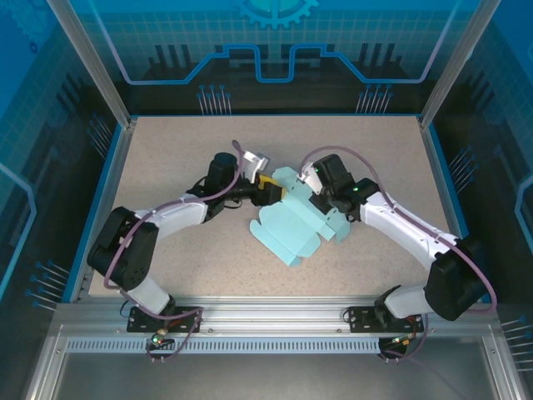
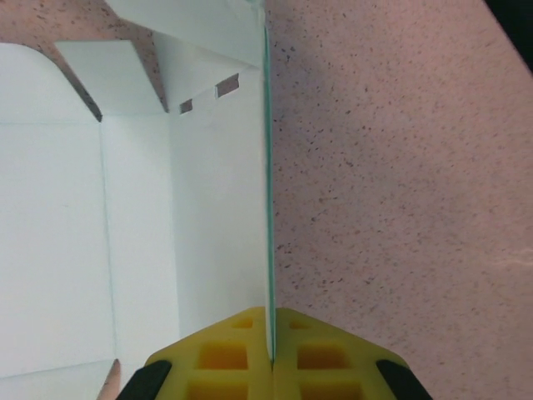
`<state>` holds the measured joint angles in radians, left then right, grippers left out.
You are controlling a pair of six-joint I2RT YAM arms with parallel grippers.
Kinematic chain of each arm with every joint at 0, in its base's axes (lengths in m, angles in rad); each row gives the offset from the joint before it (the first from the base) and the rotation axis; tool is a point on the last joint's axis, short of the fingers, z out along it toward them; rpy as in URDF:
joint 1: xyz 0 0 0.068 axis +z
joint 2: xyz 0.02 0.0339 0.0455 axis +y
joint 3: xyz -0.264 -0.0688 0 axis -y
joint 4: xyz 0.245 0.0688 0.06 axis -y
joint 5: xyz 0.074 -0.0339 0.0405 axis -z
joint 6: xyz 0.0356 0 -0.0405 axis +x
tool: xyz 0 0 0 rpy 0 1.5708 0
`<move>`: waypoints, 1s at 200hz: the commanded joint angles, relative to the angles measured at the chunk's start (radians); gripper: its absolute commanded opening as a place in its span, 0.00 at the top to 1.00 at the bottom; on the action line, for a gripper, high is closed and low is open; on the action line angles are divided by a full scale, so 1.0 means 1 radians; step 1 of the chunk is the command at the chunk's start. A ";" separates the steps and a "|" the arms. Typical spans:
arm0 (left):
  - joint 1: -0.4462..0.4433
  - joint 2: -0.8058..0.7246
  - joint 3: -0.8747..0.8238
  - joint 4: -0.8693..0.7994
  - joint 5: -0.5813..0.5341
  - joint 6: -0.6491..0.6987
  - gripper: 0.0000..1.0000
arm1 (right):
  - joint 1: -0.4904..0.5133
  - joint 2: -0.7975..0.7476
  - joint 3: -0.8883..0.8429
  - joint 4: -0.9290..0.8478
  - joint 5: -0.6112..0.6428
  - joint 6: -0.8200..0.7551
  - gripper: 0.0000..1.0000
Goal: Fold the paper box
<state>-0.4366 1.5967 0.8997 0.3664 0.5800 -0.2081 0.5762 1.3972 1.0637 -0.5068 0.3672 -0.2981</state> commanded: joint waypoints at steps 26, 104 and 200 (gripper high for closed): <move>0.100 -0.108 -0.035 -0.088 -0.138 -0.005 0.35 | 0.090 0.054 -0.045 0.124 0.266 -0.123 1.00; 0.142 0.115 0.211 -0.404 -0.255 0.099 0.42 | 0.168 0.125 -0.167 0.445 0.478 -0.374 1.00; 0.104 0.337 0.390 -0.538 -0.207 0.187 0.57 | 0.161 0.160 -0.276 0.663 0.501 -0.550 1.00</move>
<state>-0.3050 1.8980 1.2411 -0.1242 0.3378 -0.0692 0.7349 1.5433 0.8093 0.0845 0.8501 -0.7883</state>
